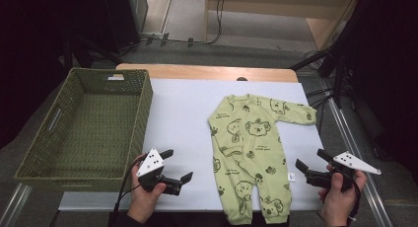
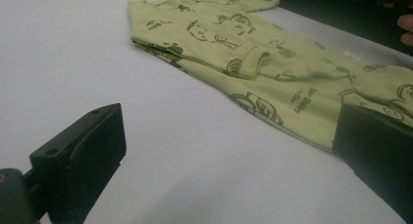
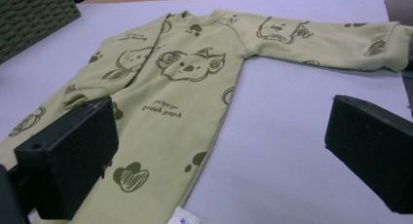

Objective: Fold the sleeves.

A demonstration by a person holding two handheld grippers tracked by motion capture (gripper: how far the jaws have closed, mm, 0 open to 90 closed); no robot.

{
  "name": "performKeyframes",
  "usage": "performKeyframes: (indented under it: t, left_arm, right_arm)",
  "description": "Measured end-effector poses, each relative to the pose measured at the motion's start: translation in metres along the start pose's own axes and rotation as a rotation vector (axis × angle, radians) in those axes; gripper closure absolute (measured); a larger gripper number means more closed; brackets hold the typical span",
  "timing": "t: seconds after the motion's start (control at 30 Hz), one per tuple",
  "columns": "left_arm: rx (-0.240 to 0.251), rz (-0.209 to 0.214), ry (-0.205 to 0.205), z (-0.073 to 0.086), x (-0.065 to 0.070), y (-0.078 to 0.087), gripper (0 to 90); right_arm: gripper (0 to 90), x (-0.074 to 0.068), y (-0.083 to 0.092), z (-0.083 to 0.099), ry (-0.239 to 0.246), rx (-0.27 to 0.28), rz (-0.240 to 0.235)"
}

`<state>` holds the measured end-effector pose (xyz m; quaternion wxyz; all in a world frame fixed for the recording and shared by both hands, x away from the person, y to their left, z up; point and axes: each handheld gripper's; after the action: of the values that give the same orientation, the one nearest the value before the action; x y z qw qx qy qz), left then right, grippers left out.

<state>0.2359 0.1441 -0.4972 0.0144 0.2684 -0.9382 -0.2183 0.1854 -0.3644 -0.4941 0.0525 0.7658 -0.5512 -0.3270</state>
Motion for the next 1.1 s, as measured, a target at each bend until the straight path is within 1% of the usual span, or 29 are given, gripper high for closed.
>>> performKeyframes:
  t: [0.13,0.27,0.47,0.53,0.63,0.83,0.97,1.1]
  left_arm:
    - [0.004,-0.001,0.000,0.001,0.001,0.000,0.0]
    - [0.002,0.003,0.004,0.001,0.000,-0.001,0.0]
    - [-0.001,0.010,0.006,0.001,0.000,-0.001,0.0]
    - [0.002,0.010,0.007,0.001,0.000,-0.001,0.0]
    - [0.005,0.010,0.009,0.001,0.000,-0.001,0.0]
    - [0.006,0.010,0.010,0.001,0.000,-0.001,0.0]
    - [0.006,0.011,0.010,0.001,0.000,-0.001,0.0]
    - [0.005,0.012,0.011,0.001,0.000,-0.001,0.0]
  right_arm:
    - [0.0,0.009,-0.002,-0.010,-0.022,-0.005,0.002]
    - [0.0,0.015,-0.008,-0.018,-0.015,-0.021,0.020]
    - [0.0,0.020,-0.020,-0.033,-0.024,-0.035,0.025]
    - [0.0,0.022,-0.024,-0.038,-0.036,-0.036,0.020]
    - [0.0,0.023,-0.029,-0.046,-0.033,-0.042,0.030]
    - [0.0,0.031,-0.035,-0.058,-0.055,-0.045,0.038]
    - [0.0,0.037,-0.040,-0.066,-0.074,-0.047,0.054]
    - [0.0,0.044,-0.049,-0.072,-0.092,-0.066,0.078]
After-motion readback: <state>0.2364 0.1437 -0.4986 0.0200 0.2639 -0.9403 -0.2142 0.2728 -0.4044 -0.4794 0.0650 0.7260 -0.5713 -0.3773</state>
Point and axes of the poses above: each handheld gripper's, and its own axes: y roughly backward along the jaws, z roughly out of its underside, x roughly to its right, and after that the axes turned 15 degrees about -y, right-handed
